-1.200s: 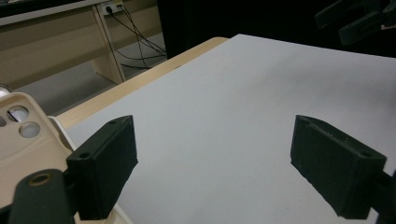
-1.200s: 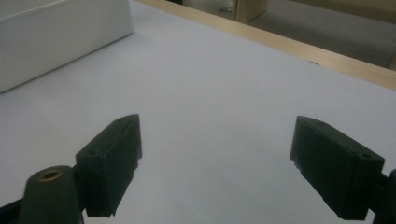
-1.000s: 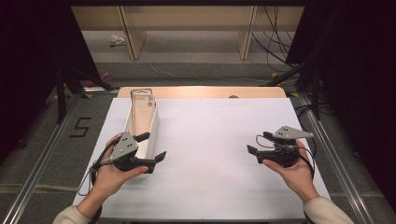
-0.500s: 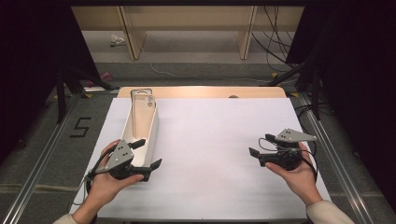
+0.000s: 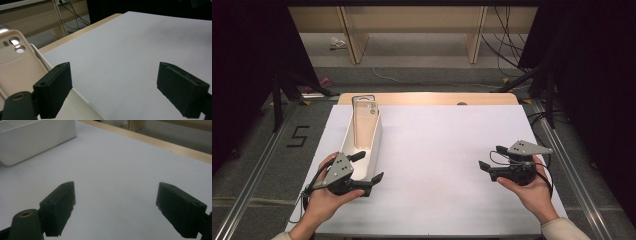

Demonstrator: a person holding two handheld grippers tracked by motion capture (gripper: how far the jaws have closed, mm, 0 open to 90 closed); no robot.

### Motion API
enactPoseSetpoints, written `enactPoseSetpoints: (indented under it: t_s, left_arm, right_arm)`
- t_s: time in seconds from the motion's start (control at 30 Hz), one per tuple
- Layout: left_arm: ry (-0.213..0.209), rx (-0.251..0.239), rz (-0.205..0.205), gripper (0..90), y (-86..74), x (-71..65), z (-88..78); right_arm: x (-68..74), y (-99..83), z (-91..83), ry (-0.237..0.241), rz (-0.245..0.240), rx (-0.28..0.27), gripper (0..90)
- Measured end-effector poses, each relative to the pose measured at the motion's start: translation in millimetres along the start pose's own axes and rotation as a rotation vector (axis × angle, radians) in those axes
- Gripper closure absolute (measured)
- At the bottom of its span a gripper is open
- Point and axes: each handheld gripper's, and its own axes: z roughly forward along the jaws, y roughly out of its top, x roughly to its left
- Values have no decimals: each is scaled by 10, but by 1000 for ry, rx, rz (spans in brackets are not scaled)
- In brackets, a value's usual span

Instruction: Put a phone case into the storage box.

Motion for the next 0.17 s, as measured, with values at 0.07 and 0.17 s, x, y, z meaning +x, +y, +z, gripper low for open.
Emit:
enactPoseSetpoints:
  t_s: [0.07, 0.17]
  left_arm:
    - [1, -1, 2, 125, -2, -5, 4]
    - [4, -4, 1, 126, -1, -8, 9]
  right_arm:
    - [6, -2, 8, 3, 0, -1, 168]
    - [6, -2, 10, 5, 0, -3, 165]
